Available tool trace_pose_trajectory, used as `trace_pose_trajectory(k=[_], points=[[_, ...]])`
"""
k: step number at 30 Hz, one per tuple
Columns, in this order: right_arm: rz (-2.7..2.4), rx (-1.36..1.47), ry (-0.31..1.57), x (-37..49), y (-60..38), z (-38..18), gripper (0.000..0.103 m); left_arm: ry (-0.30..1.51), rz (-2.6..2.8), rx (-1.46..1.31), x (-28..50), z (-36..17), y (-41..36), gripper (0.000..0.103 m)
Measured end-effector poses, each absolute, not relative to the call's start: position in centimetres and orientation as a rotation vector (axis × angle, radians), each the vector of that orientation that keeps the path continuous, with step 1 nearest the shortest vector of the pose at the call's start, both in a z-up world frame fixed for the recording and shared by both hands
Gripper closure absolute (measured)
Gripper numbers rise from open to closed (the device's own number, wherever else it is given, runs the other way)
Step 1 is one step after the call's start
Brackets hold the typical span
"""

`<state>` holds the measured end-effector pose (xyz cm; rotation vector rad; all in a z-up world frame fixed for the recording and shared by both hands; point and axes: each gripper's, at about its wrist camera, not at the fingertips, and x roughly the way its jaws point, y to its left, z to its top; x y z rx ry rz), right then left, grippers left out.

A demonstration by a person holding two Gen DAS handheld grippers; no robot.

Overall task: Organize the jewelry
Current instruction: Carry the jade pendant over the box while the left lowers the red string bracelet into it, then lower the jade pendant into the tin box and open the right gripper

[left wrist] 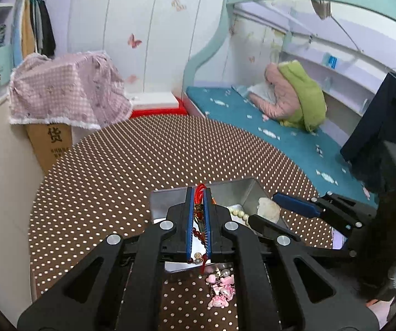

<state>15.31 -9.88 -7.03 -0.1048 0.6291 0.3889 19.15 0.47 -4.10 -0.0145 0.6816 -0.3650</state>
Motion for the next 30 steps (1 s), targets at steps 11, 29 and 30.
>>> trace_pose_trajectory(k=[11,29,30], points=[[0.378,-0.121,0.652,15.8,-9.6,-7.5,0.062,0.712,-0.366,0.034,19.3,-6.1,0.3,0.06],[0.384,-0.126,0.678,16.1,-9.0,-8.0,0.061,0.718,-0.317,0.026,17.5,-6.7,2.4,0.054],[0.38,-0.123,0.678,16.1,-9.0,-8.0,0.061,0.718,-0.314,0.026,17.4,-6.7,2.6,0.054]])
